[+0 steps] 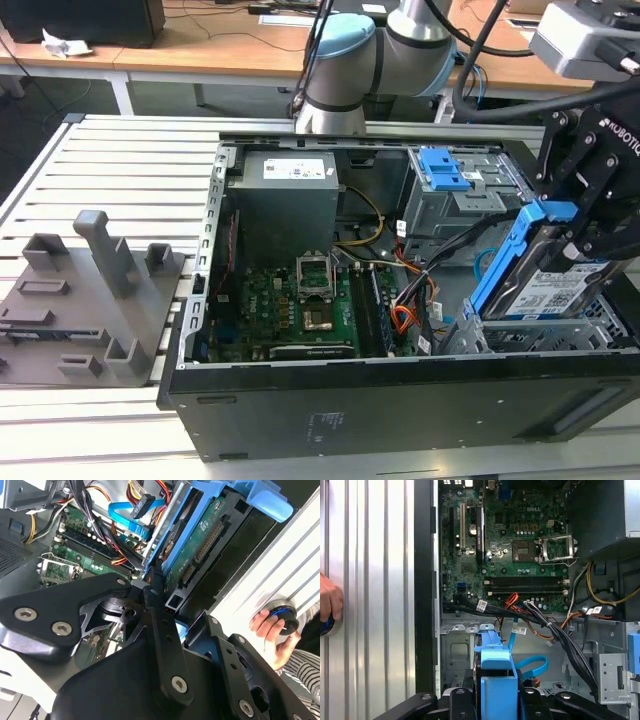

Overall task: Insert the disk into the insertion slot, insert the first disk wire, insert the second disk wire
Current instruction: 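Insert the disk into the insertion slot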

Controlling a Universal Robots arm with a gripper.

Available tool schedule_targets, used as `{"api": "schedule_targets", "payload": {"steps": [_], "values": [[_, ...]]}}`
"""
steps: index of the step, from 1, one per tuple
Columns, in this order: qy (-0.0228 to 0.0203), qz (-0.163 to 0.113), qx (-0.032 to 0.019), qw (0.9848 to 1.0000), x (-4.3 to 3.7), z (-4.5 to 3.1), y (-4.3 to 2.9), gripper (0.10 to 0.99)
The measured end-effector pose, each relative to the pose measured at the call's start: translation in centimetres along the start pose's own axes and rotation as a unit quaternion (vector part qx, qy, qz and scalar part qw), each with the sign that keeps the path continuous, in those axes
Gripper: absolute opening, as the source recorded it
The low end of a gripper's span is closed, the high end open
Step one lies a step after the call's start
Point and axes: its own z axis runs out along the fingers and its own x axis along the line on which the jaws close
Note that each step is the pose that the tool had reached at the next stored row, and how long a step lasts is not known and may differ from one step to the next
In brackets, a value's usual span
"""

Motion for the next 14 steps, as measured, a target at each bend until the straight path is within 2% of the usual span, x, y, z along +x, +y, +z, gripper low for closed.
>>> {"api": "schedule_targets", "payload": {"steps": [14], "values": [[-0.0001,0.000,0.0000,1.0000,-0.01,1.77,-0.09,0.365]]}}
